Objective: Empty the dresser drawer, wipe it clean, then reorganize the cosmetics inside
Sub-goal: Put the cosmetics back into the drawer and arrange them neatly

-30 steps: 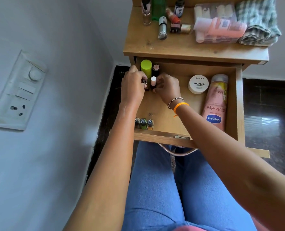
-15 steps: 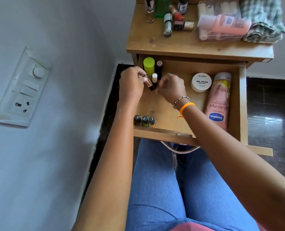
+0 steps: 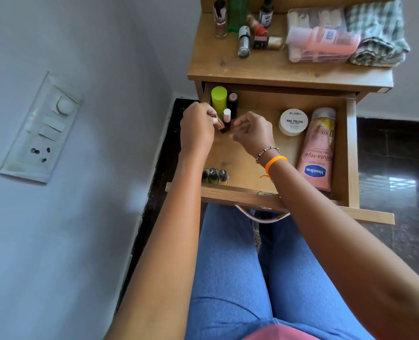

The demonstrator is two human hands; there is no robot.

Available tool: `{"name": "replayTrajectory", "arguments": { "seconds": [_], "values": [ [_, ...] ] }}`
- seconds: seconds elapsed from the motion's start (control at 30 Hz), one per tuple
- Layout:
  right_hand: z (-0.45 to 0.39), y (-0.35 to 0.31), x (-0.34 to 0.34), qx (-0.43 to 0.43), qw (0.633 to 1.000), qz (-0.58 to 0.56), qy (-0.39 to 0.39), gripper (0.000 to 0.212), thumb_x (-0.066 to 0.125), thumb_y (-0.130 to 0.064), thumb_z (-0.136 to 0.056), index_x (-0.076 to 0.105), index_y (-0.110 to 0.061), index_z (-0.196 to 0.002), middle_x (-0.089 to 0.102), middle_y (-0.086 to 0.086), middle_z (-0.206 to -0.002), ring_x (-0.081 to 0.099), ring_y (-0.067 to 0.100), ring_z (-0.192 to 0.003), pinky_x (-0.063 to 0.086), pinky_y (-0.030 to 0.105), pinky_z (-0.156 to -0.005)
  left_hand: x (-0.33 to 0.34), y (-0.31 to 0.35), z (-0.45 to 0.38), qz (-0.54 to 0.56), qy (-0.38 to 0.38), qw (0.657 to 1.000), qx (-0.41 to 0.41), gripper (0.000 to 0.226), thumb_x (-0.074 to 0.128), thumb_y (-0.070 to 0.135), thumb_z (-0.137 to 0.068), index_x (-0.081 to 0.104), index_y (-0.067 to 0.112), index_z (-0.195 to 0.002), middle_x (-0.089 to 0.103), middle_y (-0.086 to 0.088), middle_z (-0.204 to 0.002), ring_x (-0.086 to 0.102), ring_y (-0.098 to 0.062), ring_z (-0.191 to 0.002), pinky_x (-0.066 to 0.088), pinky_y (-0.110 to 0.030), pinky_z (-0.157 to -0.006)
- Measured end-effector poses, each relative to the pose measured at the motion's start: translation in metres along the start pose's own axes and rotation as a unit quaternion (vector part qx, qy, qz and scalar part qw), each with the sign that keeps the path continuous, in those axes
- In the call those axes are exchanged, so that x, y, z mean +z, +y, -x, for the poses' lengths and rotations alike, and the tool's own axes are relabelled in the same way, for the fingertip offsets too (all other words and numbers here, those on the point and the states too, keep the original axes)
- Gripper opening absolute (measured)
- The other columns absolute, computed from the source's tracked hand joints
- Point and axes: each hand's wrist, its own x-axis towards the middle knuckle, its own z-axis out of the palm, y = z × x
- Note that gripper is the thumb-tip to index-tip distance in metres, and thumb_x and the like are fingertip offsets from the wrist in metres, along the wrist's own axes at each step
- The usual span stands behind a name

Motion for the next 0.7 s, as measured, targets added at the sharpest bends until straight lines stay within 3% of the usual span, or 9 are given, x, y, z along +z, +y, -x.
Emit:
{"name": "replayTrajectory", "arguments": {
  "seconds": [0.07, 0.2, 0.37, 0.5, 0.7],
  "values": [
    [-0.008, 0.004, 0.003, 0.022, 0.999, 0.02, 0.023, 0.025, 0.072, -0.004, -0.07, 0.064, -0.01, -0.094, 0.069, 0.006, -0.093, 0.062, 0.019, -0.086, 0.052, 0.036, -0.087, 0.006, 0.004, -0.001, -0.054, 0.018, 0.998, 0.026, 0.013, 0.057, 0.002, -0.087, 0.069, 0.004, -0.092, 0.059, -0.007, -0.096, 0.052, -0.014, -0.077, 0.032, -0.016, -0.059],
    [-0.023, 0.007, 0.009, 0.028, 0.998, 0.05, 0.009, 0.029, 0.069, -0.005, -0.073, 0.064, -0.012, -0.101, 0.068, 0.007, -0.1, 0.062, 0.023, -0.096, 0.047, 0.028, -0.085, 0.014, 0.002, -0.006, -0.119, 0.026, 0.992, 0.041, 0.019, 0.051, -0.001, -0.089, 0.069, 0.005, -0.094, 0.059, -0.011, -0.106, 0.056, -0.024, -0.093, 0.036, -0.026, -0.064],
    [-0.029, 0.006, 0.018, 0.011, 0.999, 0.047, 0.001, 0.028, 0.072, -0.006, -0.071, 0.067, -0.009, -0.098, 0.07, 0.008, -0.101, 0.064, 0.023, -0.095, 0.05, 0.033, -0.087, 0.019, -0.003, -0.011, -0.15, 0.026, 0.986, 0.065, 0.018, 0.056, 0.0, -0.088, 0.071, 0.005, -0.098, 0.059, -0.012, -0.107, 0.052, -0.028, -0.1, 0.045, -0.033, -0.074],
    [-0.031, 0.007, 0.021, 0.012, 0.999, 0.047, 0.008, 0.024, 0.072, -0.007, -0.073, 0.067, -0.01, -0.097, 0.07, 0.008, -0.099, 0.064, 0.023, -0.094, 0.05, 0.032, -0.085, 0.021, -0.004, -0.011, -0.147, 0.033, 0.985, 0.082, 0.022, 0.057, -0.002, -0.086, 0.071, 0.004, -0.101, 0.057, -0.014, -0.105, 0.05, -0.03, -0.1, 0.048, -0.04, -0.081],
    [-0.034, 0.006, 0.021, 0.008, 0.999, 0.049, 0.001, 0.023, 0.072, -0.008, -0.073, 0.067, -0.01, -0.095, 0.071, 0.007, -0.097, 0.065, 0.021, -0.091, 0.051, 0.031, -0.085, 0.02, -0.005, -0.011, -0.128, 0.044, 0.986, 0.096, 0.02, 0.057, -0.006, -0.083, 0.07, 0.001, -0.096, 0.056, -0.015, -0.099, 0.052, -0.029, -0.094, 0.051, -0.042, -0.075]
  ]
}}
